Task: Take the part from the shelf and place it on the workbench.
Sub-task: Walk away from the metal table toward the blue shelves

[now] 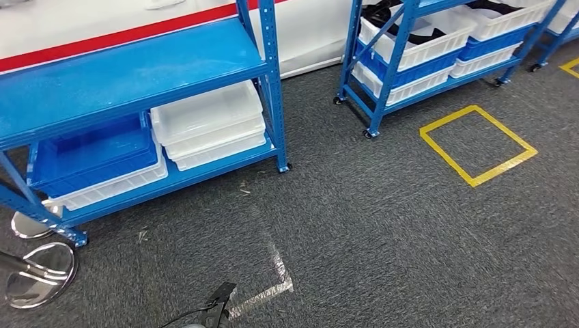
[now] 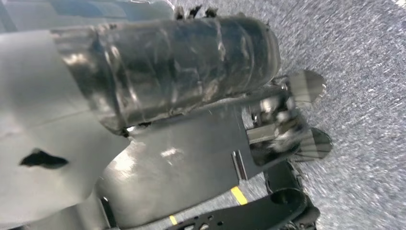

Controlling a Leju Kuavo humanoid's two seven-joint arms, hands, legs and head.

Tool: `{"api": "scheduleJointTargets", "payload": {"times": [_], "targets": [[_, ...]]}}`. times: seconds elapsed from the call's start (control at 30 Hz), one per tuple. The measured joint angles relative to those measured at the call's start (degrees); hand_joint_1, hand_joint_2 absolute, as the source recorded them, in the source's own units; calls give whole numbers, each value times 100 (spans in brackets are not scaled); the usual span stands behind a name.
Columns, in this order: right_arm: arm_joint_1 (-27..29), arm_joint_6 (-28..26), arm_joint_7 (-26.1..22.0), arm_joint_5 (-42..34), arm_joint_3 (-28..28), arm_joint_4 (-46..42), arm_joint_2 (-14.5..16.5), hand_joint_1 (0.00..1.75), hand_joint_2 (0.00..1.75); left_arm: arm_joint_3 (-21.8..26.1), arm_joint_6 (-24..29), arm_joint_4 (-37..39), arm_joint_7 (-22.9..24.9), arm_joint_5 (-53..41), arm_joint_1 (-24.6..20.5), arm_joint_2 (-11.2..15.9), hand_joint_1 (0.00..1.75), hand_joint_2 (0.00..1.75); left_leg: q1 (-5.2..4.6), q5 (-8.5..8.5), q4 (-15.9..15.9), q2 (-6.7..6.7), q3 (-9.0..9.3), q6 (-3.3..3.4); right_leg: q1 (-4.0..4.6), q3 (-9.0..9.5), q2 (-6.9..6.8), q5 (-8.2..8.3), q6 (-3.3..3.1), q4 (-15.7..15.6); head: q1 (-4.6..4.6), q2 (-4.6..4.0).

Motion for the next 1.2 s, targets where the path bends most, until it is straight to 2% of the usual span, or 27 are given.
{"api": "scheduleJointTargets", "payload": {"times": [0.03,0.07,0.1,0.13,0.2,0.23,0.27,0.33,0.4,0.47,0.53,0.57,0.6,0.63,0.7,0.77,0.8,0.83,0.87,0.93,1.0,1.03,1.07,1.1,1.13,1.17,1.2], "targets": [[7,8,1,5,1,0,0,0,0,1,-7,0,14,1,0,1,0,0,6,-77,262,36,-133,-10,11,5,-92,-11,-11,1,-1,0],[11,15,2,12,1,0,1,0,0,1,-14,0,27,1,5,5,0,0,10,-51,331,55,-169,-9,20,12,-178,-21,-18,1,-2,-1],[13,22,3,20,2,0,1,0,0,1,-22,0,38,1,9,15,0,0,10,84,158,77,-77,4,28,25,-254,-33,-19,1,-1,-1],[10,24,4,28,2,0,5,0,0,1,-26,0,45,1,11,28,0,0,1,282,-206,135,121,33,36,46,-324,-47,-17,1,-3,0],[-3,23,2,37,2,0,22,0,0,1,-32,1,51,0,-9,59,0,0,-58,552,-983,379,538,124,66,89,-446,-83,6,1,2,1],[-10,19,1,36,3,0,35,0,0,1,-33,1,56,-6,-26,71,0,0,-91,593,-1198,465,652,167,80,105,-501,-98,26,-1,4,1],[-16,6,1,26,3,0,48,0,0,1,-39,2,69,-20,-40,82,0,0,-118,579,-1276,493,685,198,91,118,-559,-111,50,-7,4,1],[-23,-38,-1,-27,4,-1,70,0,0,1,-52,4,126,-76,-47,96,0,0,-106,603,-1323,354,702,245,98,149,-653,-139,108,-24,2,1],[-29,-82,-5,-109,4,-2,78,0,0,1,-51,8,202,-157,-55,93,0,0,-59,643,-1405,219,750,292,91,110,-453,-272,171,130,25,1],[-31,-79,2,-169,4,-2,73,0,0,1,-13,9,271,-228,-109,53,0,0,-36,660,-1442,99,774,334,73,-152,-115,-579,205,698,59,0],[-39,-38,44,-193,4,-1,65,0,0,1,42,9,328,-257,-176,-1,0,0,-34,657,-1433,-43,768,355,63,-500,4,-811,220,1357,70,0],[-46,-28,75,-199,4,1,61,0,0,1,66,9,347,-260,-196,-22,0,0,-30,652,-1424,-123,770,352,57,-581,17,-784,229,1476,70,0],[-49,-35,103,-206,4,1,59,0,0,1,81,9,359,-260,-208,-41,0,0,-21,644,-1408,-212,773,342,45,-563,33,-643,238,1384,71,0],[-47,-63,122,-214,4,2,58,0,0,1,93,9,364,-259,-214,-60,0,0,-8,629,-1381,-300,777,321,25,-445,74,-417,248,1082,70,1],[-30,-133,116,-228,4,4,58,0,0,1,101,9,365,-257,-226,-85,0,0,11,583,-1289,-459,739,255,-36,-165,375,-96,268,394,81,1],[-20,-180,98,-241,4,5,63,0,0,1,102,10,364,-252,-247,-98,0,0,17,568,-1218,-584,652,189,-70,-69,638,-58,264,132,94,0],[-18,-194,88,-249,4,6,65,0,0,1,100,10,364,-250,-253,-102,0,0,24,581,-1207,-650,615,158,-64,-76,658,-64,246,123,101,0],[-17,-208,81,-256,4,5,66,0,0,1,99,11,364,-248,-252,-103,0,0,39,593,-1216,-712,593,132,-66,-73,582,-59,214,129,99,0],[-19,-216,74,-262,4,5,66,0,0,0,97,13,365,-248,-245,-103,0,0,40,582,-1190,-674,568,106,-65,-57,513,-56,182,114,97,1],[-17,-217,53,-267,4,4,68,0,0,0,92,15,366,-249,-253,-104,0,0,25,434,-898,-379,420,59,-67,-13,353,-56,117,85,47,-1],[-4,-220,36,-273,4,7,67,0,0,0,92,15,359,-243,-288,-118,0,0,19,142,-198,-43,69,24,-29,22,190,-78,71,80,1,-1],[4,-226,31,-292,4,9,67,0,0,1,103,15,349,-229,-303,-125,0,44,23,39,138,24,-113,16,-11,32,115,-89,55,81,2,-1],[10,-230,35,-329,4,11,66,0,44,1,121,15,341,-207,-310,-132,0,87,24,23,328,54,-224,19,3,41,54,-101,43,82,1,0],[9,-226,46,-392,4,13,65,0,87,1,139,15,335,-183,-310,-136,0,131,22,114,302,65,-224,34,17,52,8,-111,38,82,0,0],[2,-221,58,-485,4,13,65,0,131,1,146,15,337,-179,-303,-134,0,175,15,292,58,68,-108,65,31,68,-23,-123,36,81,-1,0],[-8,-228,68,-615,2,13,65,0,175,-1,123,15,322,-209,-263,-129,0,175,-2,487,-334,78,84,117,42,89,-42,-137,35,77,-1,0],[-17,-251,74,-781,-9,13,65,0,175,-2,71,15,243,-266,-177,-119,0,175,-28,607,-706,105,282,175,56,109,-51,-151,39,69,10,0]]}}
